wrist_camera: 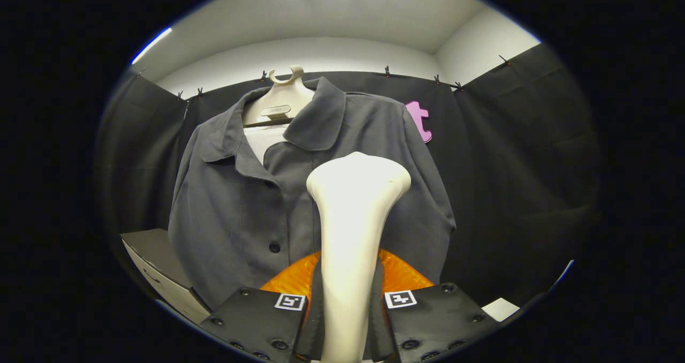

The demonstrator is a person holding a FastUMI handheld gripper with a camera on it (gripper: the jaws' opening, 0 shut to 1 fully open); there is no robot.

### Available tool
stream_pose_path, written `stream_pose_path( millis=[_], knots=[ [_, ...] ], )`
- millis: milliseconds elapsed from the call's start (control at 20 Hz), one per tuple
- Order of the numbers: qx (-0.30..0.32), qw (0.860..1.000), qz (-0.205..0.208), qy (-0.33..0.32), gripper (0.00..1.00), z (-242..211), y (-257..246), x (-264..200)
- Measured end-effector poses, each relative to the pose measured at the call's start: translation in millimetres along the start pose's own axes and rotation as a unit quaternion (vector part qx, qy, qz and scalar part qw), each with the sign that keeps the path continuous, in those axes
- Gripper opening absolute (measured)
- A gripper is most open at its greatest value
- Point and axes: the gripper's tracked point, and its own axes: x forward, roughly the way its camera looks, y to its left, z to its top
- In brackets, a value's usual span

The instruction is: Iron the clothes twice with a garment steamer, once on the left side and once on the right side.

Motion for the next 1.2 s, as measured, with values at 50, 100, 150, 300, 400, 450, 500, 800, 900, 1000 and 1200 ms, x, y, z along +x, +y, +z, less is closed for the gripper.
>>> stream_pose_path(
  millis=[50, 100, 150, 300, 400, 450, 500, 800, 900, 1000, 1200],
  knots=[
    [0.000, 1.000, 0.000, -0.001, 0.40, -1, 1, -1],
    [0.002, 1.000, 0.000, 0.000, 0.40, -3, 2, -2],
    [0.002, 1.000, 0.001, 0.002, 0.40, -8, 3, -5],
    [0.004, 1.000, -0.001, 0.008, 0.40, -24, 4, -14],
    [0.001, 1.000, -0.005, 0.016, 0.40, -39, 3, -21],
    [0.000, 1.000, -0.007, 0.021, 0.40, -46, 2, -24],
    [0.002, 1.000, -0.008, 0.026, 0.40, -54, 2, -26],
    [0.009, 0.998, -0.016, 0.062, 0.40, -95, 1, -39],
    [0.005, 0.997, -0.021, 0.069, 0.40, -108, -3, -47],
    [0.005, 0.997, -0.021, 0.079, 0.40, -121, -1, -51],
    [0.003, 0.995, -0.022, 0.102, 0.40, -149, -2, -63]
  ],
)
